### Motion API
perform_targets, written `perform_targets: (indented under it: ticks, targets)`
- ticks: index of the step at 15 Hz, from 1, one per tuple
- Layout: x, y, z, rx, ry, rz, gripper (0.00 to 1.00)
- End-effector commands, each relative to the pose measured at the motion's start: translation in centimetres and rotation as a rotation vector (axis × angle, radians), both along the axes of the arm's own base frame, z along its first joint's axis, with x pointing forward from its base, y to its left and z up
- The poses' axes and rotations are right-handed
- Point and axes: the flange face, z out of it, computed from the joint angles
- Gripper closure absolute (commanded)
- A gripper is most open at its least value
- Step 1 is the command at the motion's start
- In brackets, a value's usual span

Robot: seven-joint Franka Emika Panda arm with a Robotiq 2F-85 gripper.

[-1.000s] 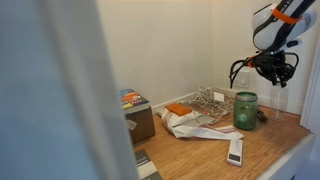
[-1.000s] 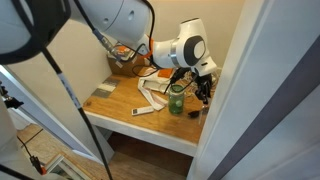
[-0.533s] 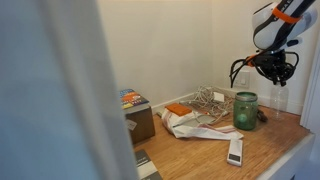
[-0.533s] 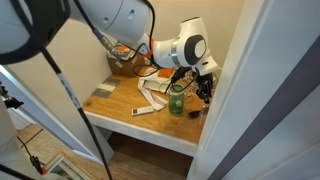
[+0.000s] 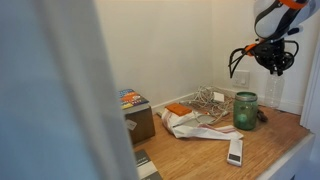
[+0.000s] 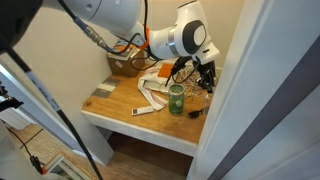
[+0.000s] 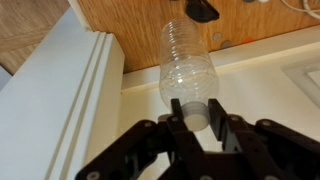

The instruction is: Move the clear bottle to the left

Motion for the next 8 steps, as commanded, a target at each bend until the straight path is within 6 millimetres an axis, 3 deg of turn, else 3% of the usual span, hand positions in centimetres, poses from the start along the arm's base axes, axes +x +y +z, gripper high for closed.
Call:
perform_targets:
  ticks: [1,8]
  targets:
    - [-1.2,1.1,4.1,-0.036,-0.065,0.063,0.92]
    - [-3.1,4.9,9.7,-0.015,-0.139,0.287,0.92]
